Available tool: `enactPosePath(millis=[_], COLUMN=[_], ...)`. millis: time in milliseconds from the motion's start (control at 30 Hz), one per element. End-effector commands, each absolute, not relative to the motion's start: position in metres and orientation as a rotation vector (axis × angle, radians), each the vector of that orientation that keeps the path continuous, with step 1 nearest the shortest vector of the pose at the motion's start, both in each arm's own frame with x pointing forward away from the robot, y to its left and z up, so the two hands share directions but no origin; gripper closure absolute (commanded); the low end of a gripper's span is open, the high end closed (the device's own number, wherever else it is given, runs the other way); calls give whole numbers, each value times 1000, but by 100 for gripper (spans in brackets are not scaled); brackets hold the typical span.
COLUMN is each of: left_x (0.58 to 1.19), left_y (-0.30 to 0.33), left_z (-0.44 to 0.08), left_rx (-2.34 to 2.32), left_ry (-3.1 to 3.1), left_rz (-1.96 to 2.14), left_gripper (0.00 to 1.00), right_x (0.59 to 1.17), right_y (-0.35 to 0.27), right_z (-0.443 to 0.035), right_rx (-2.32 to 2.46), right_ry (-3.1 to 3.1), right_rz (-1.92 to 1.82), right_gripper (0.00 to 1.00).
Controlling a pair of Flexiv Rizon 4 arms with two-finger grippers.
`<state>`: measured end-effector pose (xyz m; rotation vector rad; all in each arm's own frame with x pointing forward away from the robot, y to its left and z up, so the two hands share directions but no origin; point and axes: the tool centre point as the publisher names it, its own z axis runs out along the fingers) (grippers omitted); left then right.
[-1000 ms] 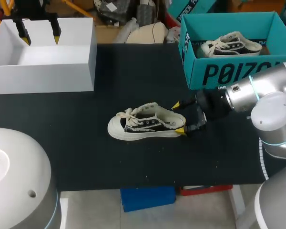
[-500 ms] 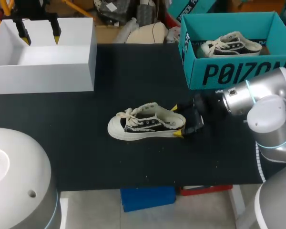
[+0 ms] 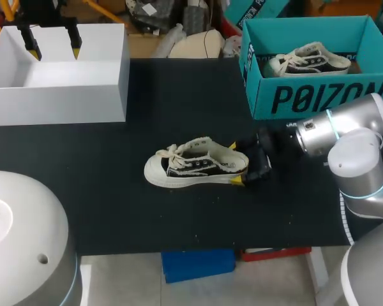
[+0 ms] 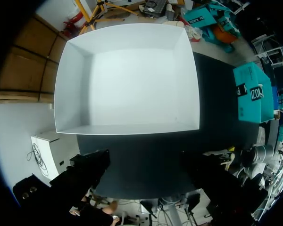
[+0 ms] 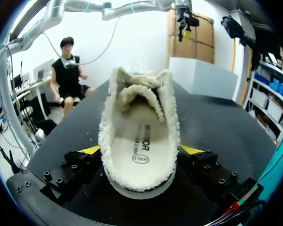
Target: Take the shoe out of the shoebox, open the shoe tongue, remove and reinsert the insole, then place the shoe into the shoebox
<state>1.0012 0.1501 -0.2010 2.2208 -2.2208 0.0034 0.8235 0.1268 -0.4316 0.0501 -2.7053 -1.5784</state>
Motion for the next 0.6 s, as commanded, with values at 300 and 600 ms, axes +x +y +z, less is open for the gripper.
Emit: enactPosePath(millis=[300,600], left_x=[1001,987], left_y=[150,125], left_z=[-200,-183], left_rx=[2221,2337], left_ry=[-2220,-2203], left_rz=[1,29], left_gripper=[0,0], right_x=[828,828], right_y=[130,130], right_z=[-435,-435], right_rx=[63,63], right_ry=[-2700,-2700], right_rz=[-1569,-1569], right_gripper=[100,100])
